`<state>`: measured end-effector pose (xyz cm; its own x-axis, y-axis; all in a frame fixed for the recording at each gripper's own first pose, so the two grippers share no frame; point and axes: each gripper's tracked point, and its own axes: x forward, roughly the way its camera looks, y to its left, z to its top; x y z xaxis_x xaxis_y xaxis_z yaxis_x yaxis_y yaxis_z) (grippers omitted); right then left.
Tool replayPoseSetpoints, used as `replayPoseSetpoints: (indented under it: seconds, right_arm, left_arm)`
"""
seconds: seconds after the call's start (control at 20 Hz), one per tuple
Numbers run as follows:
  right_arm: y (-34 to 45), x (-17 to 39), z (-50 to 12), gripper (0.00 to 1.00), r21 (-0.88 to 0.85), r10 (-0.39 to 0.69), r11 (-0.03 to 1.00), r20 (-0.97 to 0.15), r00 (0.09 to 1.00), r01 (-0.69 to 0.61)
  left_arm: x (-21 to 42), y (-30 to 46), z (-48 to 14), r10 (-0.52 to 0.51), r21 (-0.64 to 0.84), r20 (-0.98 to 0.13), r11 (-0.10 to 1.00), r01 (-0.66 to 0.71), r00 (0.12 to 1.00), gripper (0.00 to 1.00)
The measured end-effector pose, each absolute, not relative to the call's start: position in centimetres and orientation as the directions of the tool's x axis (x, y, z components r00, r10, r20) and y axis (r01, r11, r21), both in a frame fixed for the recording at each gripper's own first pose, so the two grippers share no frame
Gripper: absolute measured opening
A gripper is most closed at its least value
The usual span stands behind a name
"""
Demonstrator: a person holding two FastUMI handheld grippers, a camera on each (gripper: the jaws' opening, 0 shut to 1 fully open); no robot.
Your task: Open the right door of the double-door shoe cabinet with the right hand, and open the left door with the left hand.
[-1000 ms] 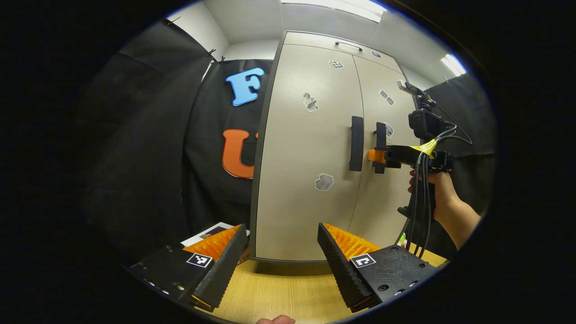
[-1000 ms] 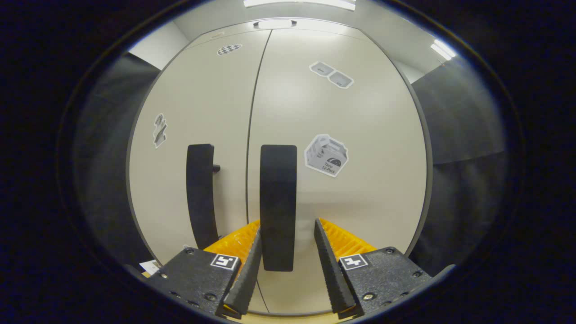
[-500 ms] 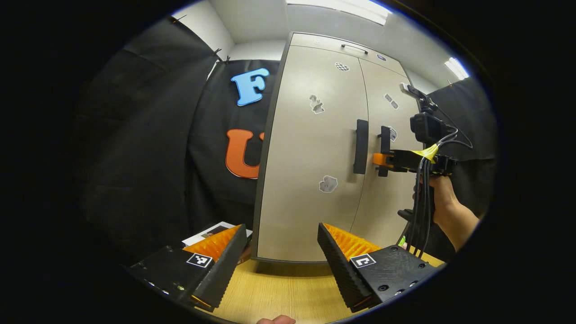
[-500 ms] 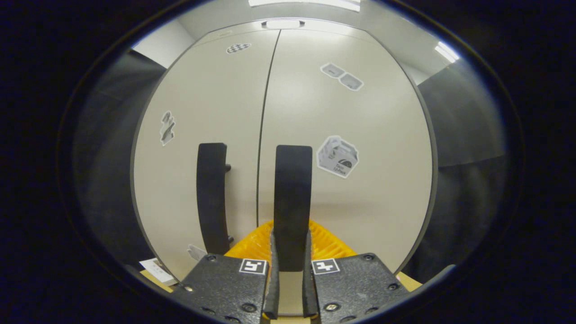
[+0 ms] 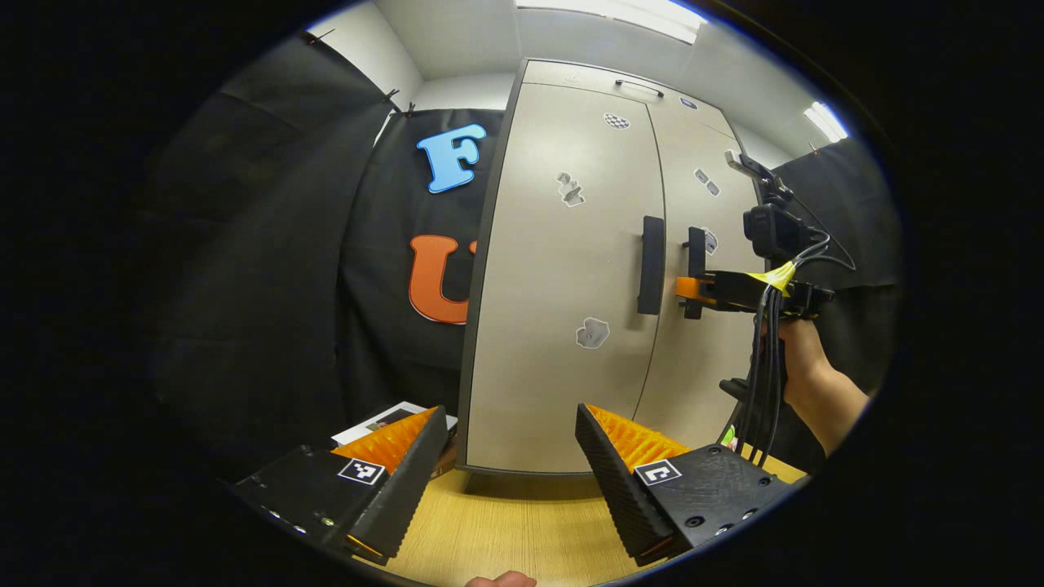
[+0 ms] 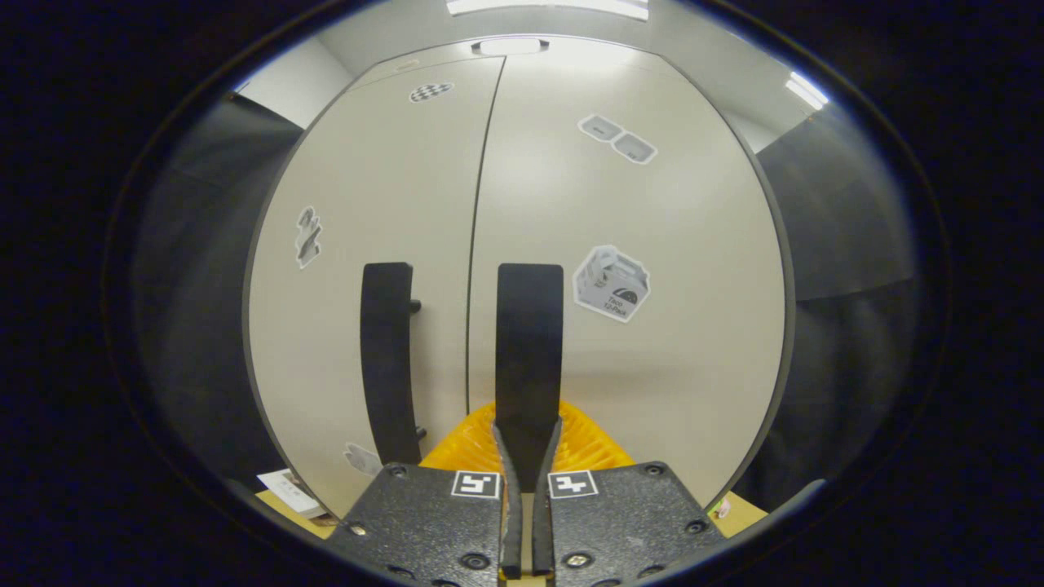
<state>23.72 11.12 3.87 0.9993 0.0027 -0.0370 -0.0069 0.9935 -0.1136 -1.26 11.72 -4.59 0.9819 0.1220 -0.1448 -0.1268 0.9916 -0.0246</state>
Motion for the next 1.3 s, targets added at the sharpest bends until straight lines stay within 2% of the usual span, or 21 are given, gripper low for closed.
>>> replayPoseSetpoints:
  seconds: [0.7, 1.3]
  right_arm:
    - [10.3, 19.1, 4.2, 0.08, -0.100, 0.107, 0.989, -0.069, 0.992, -0.113]
    - [6.8, 12.1, 5.1, 0.08, -0.079, 0.204, 0.974, -0.086, 0.975, -0.211]
  left_arm:
    - [-2.0, 7.8, -4.2, 0.075, -0.002, -0.134, 0.997, -0.076, 0.988, 0.95]
    - [-1.9, 4.4, -4.3, 0.061, 0.016, -0.122, 0.998, -0.059, 0.991, 0.95]
